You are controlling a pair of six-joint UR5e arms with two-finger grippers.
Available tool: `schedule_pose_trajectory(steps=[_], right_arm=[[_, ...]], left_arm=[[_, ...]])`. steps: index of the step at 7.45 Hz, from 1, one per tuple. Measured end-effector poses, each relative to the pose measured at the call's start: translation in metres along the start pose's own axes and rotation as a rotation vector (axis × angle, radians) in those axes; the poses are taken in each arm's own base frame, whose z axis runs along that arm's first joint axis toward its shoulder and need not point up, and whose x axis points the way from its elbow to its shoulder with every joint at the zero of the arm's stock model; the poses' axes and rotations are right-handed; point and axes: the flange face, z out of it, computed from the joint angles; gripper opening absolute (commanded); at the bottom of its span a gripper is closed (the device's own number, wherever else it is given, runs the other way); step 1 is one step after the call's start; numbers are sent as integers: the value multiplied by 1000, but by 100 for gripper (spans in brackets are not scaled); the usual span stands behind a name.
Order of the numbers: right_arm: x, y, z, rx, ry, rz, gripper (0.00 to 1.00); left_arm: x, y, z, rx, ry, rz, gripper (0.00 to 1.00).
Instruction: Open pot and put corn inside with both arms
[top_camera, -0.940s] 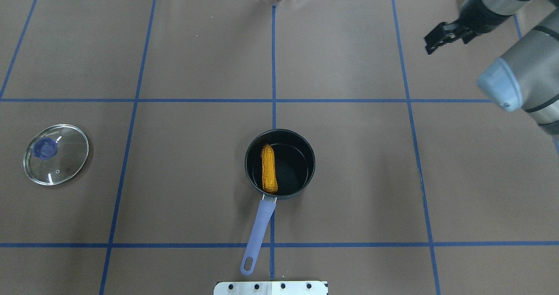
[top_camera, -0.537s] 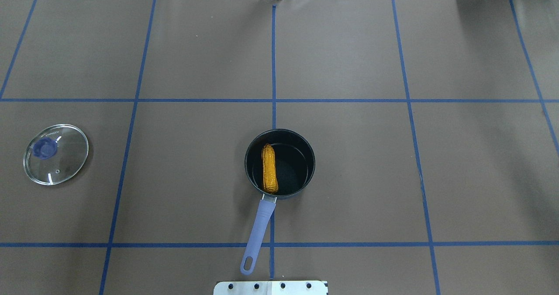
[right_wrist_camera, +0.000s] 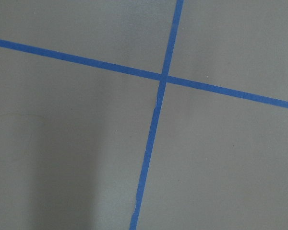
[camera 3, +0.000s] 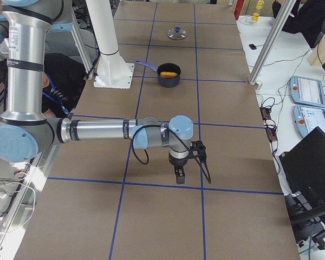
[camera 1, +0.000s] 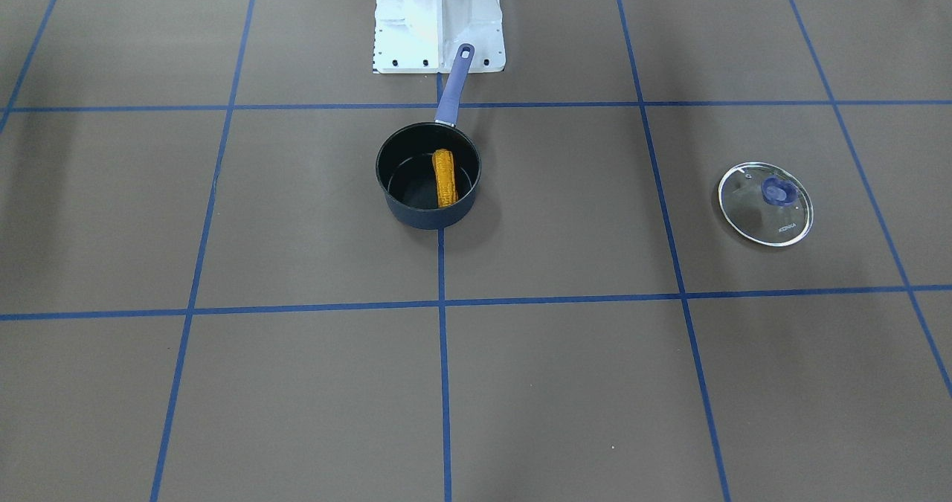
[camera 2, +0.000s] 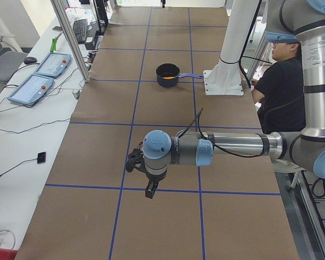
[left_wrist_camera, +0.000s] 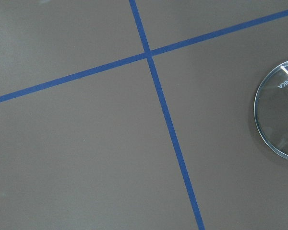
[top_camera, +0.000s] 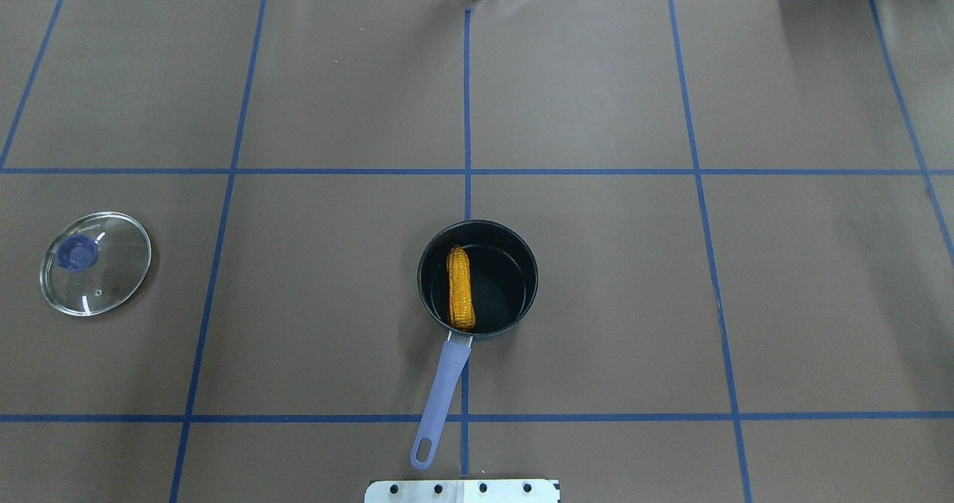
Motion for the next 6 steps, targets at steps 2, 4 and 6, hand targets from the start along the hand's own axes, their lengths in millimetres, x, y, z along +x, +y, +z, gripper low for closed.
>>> schedule_pose_trajectory(steps=[2, 4, 6], right_arm=[[2, 1, 2, 6, 1, -3, 100], [2, 1, 2, 7, 1, -4, 100], [3, 1, 3, 5, 1, -3, 100]], left_arm=[[0, -2, 1, -16, -8, -13, 98], [0, 0, 2, -19, -5, -12, 98], [0, 1, 3, -20, -7, -6, 98]])
